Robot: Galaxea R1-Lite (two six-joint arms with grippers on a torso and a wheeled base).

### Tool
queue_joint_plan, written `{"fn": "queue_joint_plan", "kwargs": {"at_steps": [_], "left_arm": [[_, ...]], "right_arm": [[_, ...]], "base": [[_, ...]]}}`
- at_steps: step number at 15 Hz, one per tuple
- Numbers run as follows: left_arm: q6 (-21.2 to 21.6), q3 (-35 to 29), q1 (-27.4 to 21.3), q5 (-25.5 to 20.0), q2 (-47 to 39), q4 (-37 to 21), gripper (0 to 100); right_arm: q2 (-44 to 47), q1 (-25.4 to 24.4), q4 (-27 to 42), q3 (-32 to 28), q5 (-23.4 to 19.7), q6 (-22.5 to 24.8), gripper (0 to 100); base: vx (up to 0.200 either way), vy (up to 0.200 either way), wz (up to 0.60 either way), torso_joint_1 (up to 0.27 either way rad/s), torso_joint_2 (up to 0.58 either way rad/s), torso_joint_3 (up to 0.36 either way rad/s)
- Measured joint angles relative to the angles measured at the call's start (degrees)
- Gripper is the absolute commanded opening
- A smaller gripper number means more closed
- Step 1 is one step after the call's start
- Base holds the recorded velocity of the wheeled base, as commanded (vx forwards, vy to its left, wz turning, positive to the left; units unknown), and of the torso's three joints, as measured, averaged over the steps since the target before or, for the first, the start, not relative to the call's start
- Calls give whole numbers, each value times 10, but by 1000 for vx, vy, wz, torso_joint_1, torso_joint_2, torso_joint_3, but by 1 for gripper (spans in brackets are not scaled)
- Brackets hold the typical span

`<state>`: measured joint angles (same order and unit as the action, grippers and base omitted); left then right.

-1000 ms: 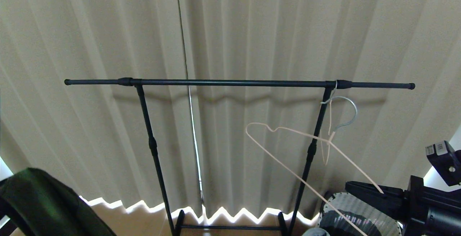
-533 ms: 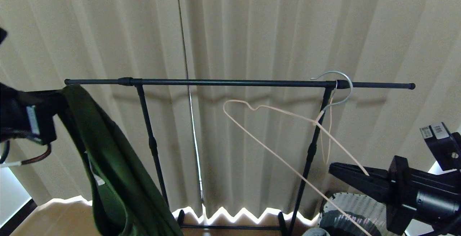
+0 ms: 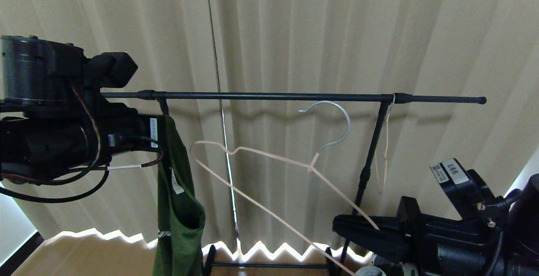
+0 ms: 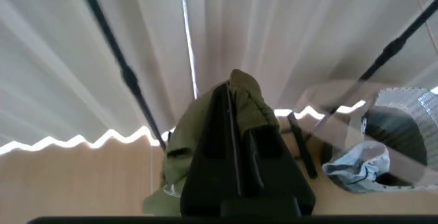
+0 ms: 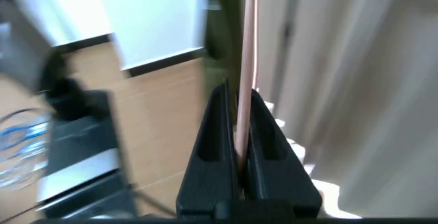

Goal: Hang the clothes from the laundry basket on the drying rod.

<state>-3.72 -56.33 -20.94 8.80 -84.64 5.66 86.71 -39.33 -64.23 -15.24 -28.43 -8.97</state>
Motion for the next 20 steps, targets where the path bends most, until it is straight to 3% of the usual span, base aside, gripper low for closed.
{"fn": "queue_joint_plan", "kwargs": {"at_steps": [3,12,14,20], "left_arm": [[2,13,-1,38,-28,45,0],[1,37,-12,42,-35,53,0],[1,43,-15,44,-30,52,0],[-12,47,-61,116,-16,50,0]], "right_arm": [[28,-14,-23,-1,1,0,0],[83,-15,-29,-42,13,1,0],[97,-15,-28,-64,44,0,0],[150,-39,-28,-111,90,-20,0]], "base": [[0,0,0,0,0,0],[0,0,0,0,0,0],[0,0,0,0,0,0],[0,0,0,0,0,0]]}}
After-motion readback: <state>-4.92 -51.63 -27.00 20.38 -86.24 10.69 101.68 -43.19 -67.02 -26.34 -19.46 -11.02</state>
